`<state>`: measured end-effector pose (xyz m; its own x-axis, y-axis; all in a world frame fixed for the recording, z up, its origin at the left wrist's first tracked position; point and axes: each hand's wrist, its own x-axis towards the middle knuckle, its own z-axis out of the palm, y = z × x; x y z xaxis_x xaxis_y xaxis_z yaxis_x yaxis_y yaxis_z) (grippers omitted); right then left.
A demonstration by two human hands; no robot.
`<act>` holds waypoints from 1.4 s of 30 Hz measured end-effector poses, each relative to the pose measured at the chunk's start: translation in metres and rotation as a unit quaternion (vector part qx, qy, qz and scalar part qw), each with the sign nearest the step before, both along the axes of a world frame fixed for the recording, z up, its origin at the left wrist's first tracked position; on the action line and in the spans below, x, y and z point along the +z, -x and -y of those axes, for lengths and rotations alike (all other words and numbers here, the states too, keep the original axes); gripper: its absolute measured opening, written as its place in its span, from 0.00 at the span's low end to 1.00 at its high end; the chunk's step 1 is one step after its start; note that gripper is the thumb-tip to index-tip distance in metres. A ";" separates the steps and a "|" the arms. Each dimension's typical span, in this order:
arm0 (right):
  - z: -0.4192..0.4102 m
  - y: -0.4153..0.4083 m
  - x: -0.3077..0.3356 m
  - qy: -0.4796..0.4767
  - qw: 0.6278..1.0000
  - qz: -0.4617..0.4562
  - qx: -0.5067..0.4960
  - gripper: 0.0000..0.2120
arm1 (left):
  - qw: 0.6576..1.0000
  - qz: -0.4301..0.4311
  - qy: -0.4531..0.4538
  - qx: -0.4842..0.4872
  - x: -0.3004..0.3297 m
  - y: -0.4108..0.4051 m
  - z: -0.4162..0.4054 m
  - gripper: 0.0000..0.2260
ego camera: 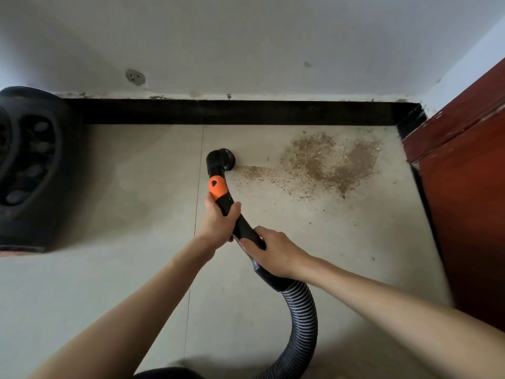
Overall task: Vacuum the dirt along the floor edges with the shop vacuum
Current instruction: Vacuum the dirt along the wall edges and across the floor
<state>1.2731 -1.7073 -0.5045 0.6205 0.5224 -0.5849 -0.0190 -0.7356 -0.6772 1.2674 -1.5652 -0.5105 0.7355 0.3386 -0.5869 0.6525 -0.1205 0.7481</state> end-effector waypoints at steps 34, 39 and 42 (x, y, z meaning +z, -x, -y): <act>0.001 0.032 -0.007 0.020 0.999 0.016 0.038 0.17 | 0.994 0.051 -0.011 0.100 -0.018 0.043 0.013 0.20; 0.022 0.041 -0.008 0.026 0.999 0.022 -0.014 0.15 | 0.997 0.059 0.011 0.055 -0.018 0.038 0.036 0.17; 0.038 0.044 -0.007 0.032 0.997 0.023 -0.061 0.16 | 0.998 0.050 0.025 0.005 -0.016 0.031 0.050 0.19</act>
